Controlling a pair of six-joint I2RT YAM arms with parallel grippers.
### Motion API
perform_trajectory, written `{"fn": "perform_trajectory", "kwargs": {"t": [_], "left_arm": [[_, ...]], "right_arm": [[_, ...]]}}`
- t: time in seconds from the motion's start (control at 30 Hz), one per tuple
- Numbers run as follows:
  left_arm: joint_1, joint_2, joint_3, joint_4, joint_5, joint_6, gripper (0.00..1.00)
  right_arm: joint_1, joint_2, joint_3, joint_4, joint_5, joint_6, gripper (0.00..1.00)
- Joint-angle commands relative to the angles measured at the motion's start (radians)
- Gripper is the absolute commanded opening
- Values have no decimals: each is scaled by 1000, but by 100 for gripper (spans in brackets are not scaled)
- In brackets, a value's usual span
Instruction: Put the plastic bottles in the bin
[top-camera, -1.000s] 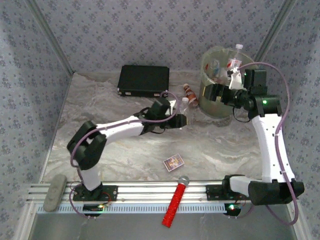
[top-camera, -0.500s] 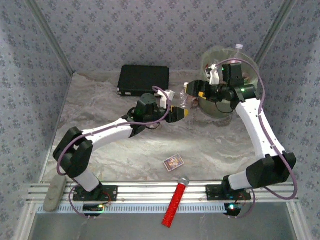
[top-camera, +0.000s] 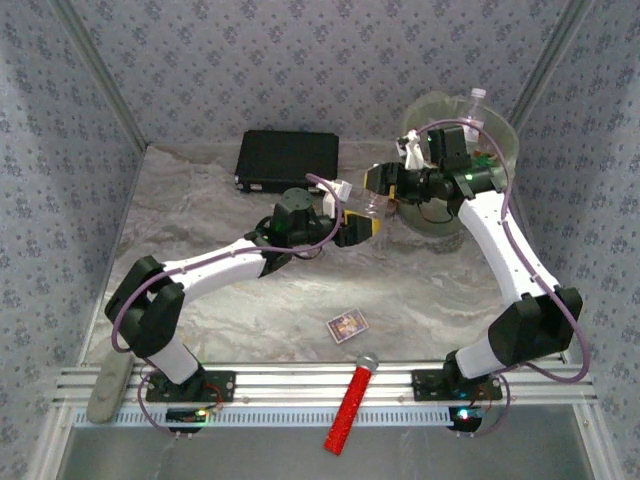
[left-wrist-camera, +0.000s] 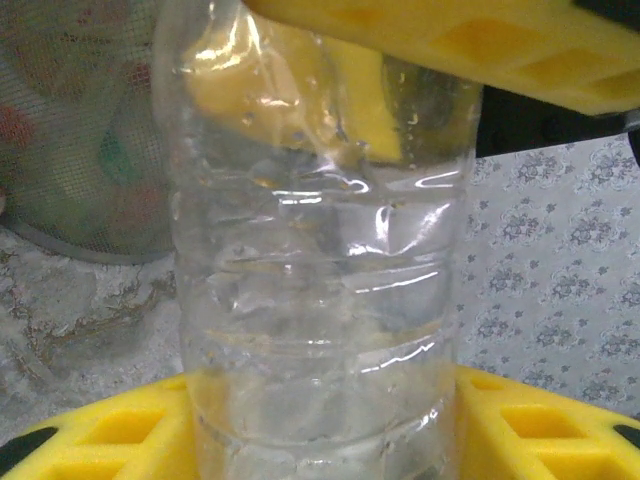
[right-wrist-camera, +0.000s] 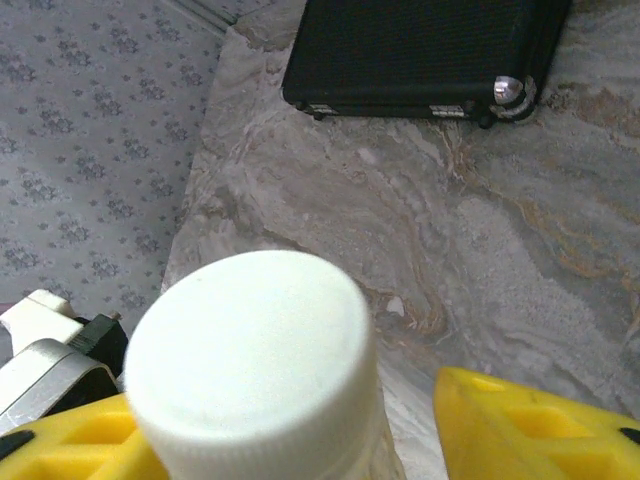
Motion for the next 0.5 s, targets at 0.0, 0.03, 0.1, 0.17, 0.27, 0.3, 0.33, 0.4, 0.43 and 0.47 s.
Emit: {"fn": "perform_trajectory", "kwargs": {"t": [0.0, 0.03, 0.1, 0.17, 0.27, 0.3, 0.33, 0.4, 0.43, 0.47], "left_arm": [[-4, -29, 21, 20, -10, 29, 55], [-5, -28, 22, 20, -13, 28, 56], [-6, -27, 22, 17, -19, 30, 57], [-6, -23, 23, 14, -24, 36, 59], [-5, -19, 25, 20, -23, 31, 73], [-4, -19, 23, 21, -22, 30, 79], [-5, -21, 23, 22, -21, 28, 83], [-5, -30, 17, 20, -20, 31, 88], [-5, -38, 15, 16, -21, 34, 90], [-5, -47, 10, 6, -25, 40, 90]], "right_arm": [[2, -2, 0, 10, 15, 8, 54], [4, -2, 6, 8, 17, 7, 51], [4, -3, 20, -2, 24, -1, 48], [-2, -5, 35, -14, 39, -12, 46], [-14, -7, 56, -20, 46, -20, 41], [-18, -7, 65, -25, 48, -25, 40], [-22, -7, 78, -33, 51, -32, 39], [-37, -5, 110, -45, 58, -48, 39], [-52, 0, 138, -63, 62, -62, 38], [-70, 2, 174, -84, 66, -81, 39]]}}
